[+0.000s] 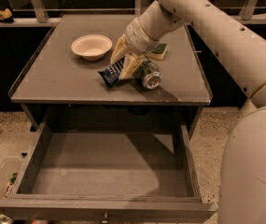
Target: Pick rxbar blueberry from top drawer and place on counter
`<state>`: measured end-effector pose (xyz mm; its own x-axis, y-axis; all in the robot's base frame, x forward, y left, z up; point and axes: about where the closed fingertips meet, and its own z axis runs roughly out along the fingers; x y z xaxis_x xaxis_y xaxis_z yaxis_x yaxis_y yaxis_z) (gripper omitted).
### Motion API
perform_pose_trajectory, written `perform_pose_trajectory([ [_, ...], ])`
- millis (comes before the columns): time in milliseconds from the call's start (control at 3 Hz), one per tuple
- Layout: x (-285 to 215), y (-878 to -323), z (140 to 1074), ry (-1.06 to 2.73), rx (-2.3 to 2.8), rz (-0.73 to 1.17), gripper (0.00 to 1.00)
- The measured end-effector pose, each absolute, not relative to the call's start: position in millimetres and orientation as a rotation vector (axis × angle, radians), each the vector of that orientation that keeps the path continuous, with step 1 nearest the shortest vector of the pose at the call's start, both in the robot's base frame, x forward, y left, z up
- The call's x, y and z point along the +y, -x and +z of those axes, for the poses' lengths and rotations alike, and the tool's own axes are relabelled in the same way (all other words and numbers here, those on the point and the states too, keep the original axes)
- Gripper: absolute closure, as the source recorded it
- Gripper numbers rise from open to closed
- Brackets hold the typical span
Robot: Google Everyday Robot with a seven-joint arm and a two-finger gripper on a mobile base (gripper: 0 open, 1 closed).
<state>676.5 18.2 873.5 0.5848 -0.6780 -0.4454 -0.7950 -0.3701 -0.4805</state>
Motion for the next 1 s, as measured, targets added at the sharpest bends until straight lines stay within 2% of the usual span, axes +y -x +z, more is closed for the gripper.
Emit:
perform_pose_trajectory([
  [1000, 35, -707, 858, 2.181, 1.124, 0.287, 1.00],
])
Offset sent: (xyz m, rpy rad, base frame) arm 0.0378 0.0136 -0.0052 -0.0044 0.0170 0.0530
